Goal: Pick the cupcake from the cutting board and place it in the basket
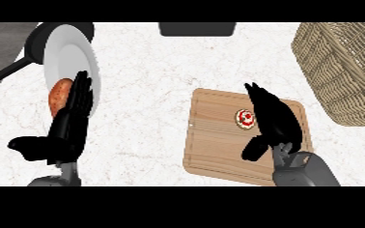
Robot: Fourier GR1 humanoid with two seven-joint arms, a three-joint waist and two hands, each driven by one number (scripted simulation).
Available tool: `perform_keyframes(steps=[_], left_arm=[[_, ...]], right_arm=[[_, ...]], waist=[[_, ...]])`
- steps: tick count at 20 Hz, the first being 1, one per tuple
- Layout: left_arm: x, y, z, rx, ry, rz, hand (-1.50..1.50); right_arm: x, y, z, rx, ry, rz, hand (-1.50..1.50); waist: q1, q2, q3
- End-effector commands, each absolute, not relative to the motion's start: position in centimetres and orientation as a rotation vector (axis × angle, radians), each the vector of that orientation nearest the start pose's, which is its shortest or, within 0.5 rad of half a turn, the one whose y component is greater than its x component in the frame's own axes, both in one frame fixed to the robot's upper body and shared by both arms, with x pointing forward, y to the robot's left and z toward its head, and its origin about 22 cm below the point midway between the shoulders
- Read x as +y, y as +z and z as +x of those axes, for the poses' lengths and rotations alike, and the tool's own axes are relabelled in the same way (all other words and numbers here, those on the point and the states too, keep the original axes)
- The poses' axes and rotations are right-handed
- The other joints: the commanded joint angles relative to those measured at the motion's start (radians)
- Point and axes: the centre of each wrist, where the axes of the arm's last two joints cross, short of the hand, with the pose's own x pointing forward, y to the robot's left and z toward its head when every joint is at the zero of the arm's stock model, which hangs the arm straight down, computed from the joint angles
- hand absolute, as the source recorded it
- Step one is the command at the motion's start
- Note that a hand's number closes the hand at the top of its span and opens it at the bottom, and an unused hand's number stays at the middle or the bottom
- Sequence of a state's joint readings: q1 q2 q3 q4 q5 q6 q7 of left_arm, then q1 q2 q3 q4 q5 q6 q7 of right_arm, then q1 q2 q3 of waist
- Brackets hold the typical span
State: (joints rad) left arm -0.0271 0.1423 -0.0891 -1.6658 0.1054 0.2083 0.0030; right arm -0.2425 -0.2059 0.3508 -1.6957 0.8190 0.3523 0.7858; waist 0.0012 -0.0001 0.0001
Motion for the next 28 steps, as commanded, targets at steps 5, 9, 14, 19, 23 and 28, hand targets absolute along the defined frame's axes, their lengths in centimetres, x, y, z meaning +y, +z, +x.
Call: perform_keyframes(steps=[5,9,14,19,23,28], left_arm=[[22.5,2.5,24.5,-1.686,0.057,0.097,0.0],[25.3,2.9,22.8,-1.687,0.045,0.096,0.0],[22.0,2.6,25.0,-1.672,0.056,0.091,0.0],[24.0,1.6,24.3,-1.671,0.058,0.088,0.0],[21.9,1.8,23.4,-1.67,0.048,0.088,0.0],[25.2,3.5,23.4,-1.669,0.052,0.095,0.0]], right_arm=[[-17.2,6.5,26.5,-0.96,1.028,-0.798,-1.5],[-15.4,5.5,29.4,-0.96,1.029,-0.789,-1.5],[-15.9,3.8,29.3,-0.962,1.043,-0.787,-1.5],[-17.4,3.9,27.4,-0.948,1.018,-0.782,-1.5],[-17.4,1.8,28.2,-0.961,1.01,-0.778,-1.5],[-16.5,2.6,27.8,-0.958,1.194,-0.769,1.5]], waist=[[-0.001,0.0,0.0],[0.006,0.0,0.0],[0.001,0.001,0.0],[-0.001,0.0,0.0],[0.001,0.0,0.0],[0.002,-0.001,0.0]])
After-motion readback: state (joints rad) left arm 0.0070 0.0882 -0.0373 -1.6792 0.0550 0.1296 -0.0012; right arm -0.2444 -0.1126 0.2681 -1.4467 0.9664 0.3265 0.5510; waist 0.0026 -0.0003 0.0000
